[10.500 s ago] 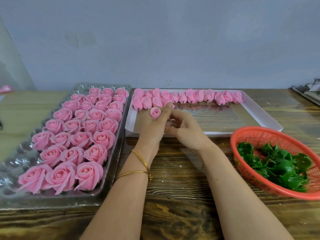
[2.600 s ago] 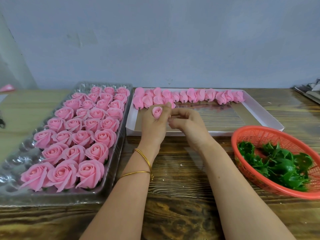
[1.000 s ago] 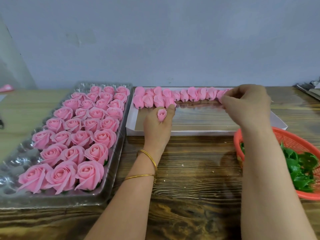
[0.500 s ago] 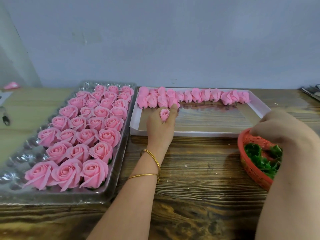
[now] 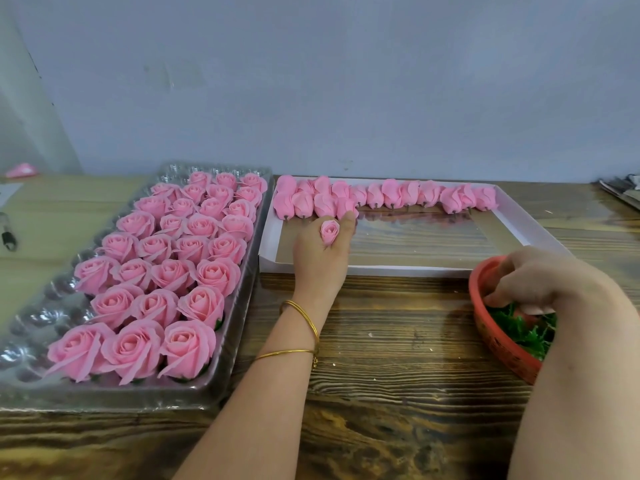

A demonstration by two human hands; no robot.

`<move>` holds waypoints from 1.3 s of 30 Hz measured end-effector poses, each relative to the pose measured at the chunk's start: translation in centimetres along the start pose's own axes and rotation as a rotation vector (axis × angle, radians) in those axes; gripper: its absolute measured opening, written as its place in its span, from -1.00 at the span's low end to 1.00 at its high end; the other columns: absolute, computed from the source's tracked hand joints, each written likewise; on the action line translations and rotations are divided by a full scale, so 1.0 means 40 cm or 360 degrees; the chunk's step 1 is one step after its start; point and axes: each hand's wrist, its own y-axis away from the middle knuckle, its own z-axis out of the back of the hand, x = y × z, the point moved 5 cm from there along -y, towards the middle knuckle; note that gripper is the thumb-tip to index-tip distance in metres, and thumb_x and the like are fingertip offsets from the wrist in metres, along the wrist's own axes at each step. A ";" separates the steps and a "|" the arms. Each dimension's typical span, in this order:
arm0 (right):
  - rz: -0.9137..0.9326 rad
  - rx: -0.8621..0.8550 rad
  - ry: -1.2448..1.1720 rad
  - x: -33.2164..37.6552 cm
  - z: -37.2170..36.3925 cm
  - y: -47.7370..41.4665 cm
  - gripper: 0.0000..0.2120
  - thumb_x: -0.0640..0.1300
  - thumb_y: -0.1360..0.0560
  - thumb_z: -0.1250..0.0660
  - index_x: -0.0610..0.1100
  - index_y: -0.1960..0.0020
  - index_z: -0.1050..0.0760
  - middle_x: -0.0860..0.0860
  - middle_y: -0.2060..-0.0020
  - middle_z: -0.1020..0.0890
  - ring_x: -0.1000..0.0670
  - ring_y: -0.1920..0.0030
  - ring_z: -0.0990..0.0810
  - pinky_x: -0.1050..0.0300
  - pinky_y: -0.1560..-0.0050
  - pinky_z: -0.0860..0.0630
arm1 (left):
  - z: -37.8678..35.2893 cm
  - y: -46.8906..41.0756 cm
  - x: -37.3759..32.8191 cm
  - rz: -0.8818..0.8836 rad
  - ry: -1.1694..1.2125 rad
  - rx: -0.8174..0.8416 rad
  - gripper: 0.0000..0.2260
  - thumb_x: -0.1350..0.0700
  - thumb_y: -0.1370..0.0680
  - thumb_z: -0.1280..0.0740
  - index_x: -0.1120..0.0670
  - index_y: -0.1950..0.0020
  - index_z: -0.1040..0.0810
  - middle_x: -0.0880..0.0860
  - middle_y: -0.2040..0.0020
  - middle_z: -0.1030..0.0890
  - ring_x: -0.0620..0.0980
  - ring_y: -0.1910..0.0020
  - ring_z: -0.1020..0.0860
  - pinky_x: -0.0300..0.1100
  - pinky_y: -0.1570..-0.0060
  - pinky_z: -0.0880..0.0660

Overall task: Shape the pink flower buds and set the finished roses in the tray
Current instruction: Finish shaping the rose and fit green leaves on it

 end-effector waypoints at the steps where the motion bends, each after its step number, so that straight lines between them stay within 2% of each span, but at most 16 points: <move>1: 0.0007 0.0003 0.0003 0.001 0.000 0.000 -0.72 -0.27 -0.39 -0.45 -0.20 -0.10 -0.60 -0.24 0.02 -0.67 -0.30 -0.04 -0.65 -0.30 -0.12 -0.57 | 0.000 0.000 0.000 0.0002 0.0004 0.0000 -0.54 -0.03 -0.59 -0.26 0.35 0.29 -0.47 0.31 0.34 -0.52 0.18 0.30 -0.48 -0.09 0.30 -0.40; 13: 0.0003 -0.0037 -0.0003 0.011 -0.002 0.000 -0.72 -0.27 -0.40 -0.42 -0.17 -0.11 -0.61 -0.23 0.01 -0.67 -0.29 -0.04 -0.64 -0.28 -0.12 -0.58 | 0.003 0.000 -0.002 -0.0013 0.0036 -0.0001 -0.55 0.00 -0.60 -0.28 0.36 0.31 -0.46 0.31 0.35 -0.52 0.21 0.30 -0.48 -0.07 0.29 -0.40; 27: 0.0020 -0.0001 -0.0038 -0.002 -0.007 -0.027 -0.67 -0.25 -0.37 -0.42 -0.22 -0.13 -0.58 -0.25 -0.04 -0.64 -0.31 -0.10 -0.61 -0.27 -0.18 -0.54 | 0.001 -0.001 0.004 0.0026 0.0083 -0.0003 -0.55 -0.01 -0.59 -0.29 0.36 0.29 -0.45 0.33 0.34 -0.50 0.29 0.26 -0.50 0.10 0.23 -0.48; 29: 0.0021 0.0044 -0.0047 0.003 -0.011 -0.017 -0.61 -0.22 -0.32 -0.46 -0.25 -0.13 -0.57 -0.28 -0.05 -0.64 -0.32 -0.11 -0.60 -0.29 -0.19 -0.53 | 0.000 -0.001 0.003 0.0030 0.0084 0.0002 -0.55 -0.01 -0.59 -0.29 0.35 0.30 -0.45 0.32 0.34 -0.50 0.29 0.26 -0.50 0.11 0.24 -0.49; 32: 0.0024 0.0093 -0.0043 0.011 -0.014 0.004 -0.45 -0.12 -0.15 -0.50 -0.24 -0.12 -0.57 -0.28 -0.03 -0.64 -0.33 -0.11 -0.60 -0.29 -0.20 -0.52 | -0.001 -0.001 0.003 0.0032 0.0085 0.0008 -0.56 0.00 -0.59 -0.29 0.34 0.29 -0.46 0.31 0.34 -0.51 0.28 0.26 -0.50 0.11 0.23 -0.50; 34: 0.0028 0.0094 -0.0038 0.023 -0.014 0.024 -0.50 -0.12 -0.24 -0.54 -0.24 -0.13 -0.57 -0.27 -0.04 -0.64 -0.33 -0.11 -0.60 -0.28 -0.20 -0.52 | -0.001 0.000 0.004 0.0029 0.0082 0.0015 -0.57 0.00 -0.59 -0.29 0.34 0.28 -0.47 0.31 0.34 -0.52 0.27 0.26 -0.51 0.09 0.23 -0.49; 36: 0.0026 0.0023 -0.0039 0.031 -0.008 0.037 -0.61 -0.06 -0.37 -0.54 -0.24 -0.08 -0.57 -0.24 0.00 -0.64 -0.28 -0.05 -0.60 -0.17 -0.14 -0.54 | 0.000 0.000 0.004 0.0022 0.0074 0.0016 -0.57 0.00 -0.59 -0.29 0.34 0.29 -0.47 0.30 0.34 -0.52 0.26 0.27 -0.50 0.07 0.24 -0.48; 37: 0.0008 -0.0026 -0.0024 0.033 -0.004 0.045 -0.64 0.00 -0.39 -0.53 -0.23 -0.02 -0.56 -0.20 0.06 -0.63 -0.22 0.02 -0.60 -0.08 -0.03 -0.55 | 0.000 -0.001 0.004 0.0019 0.0072 0.0016 -0.57 0.00 -0.59 -0.29 0.34 0.29 -0.47 0.30 0.34 -0.51 0.26 0.27 -0.50 0.05 0.24 -0.47; 39: -0.0021 -0.0135 0.0000 0.041 0.006 0.060 -0.66 0.08 -0.45 -0.46 -0.21 0.08 -0.55 -0.15 0.18 -0.62 -0.13 0.18 -0.56 0.09 0.24 -0.42 | 0.000 -0.002 0.004 0.0016 0.0072 0.0012 -0.57 0.01 -0.59 -0.29 0.33 0.30 -0.46 0.30 0.35 -0.51 0.25 0.28 -0.50 0.02 0.26 -0.45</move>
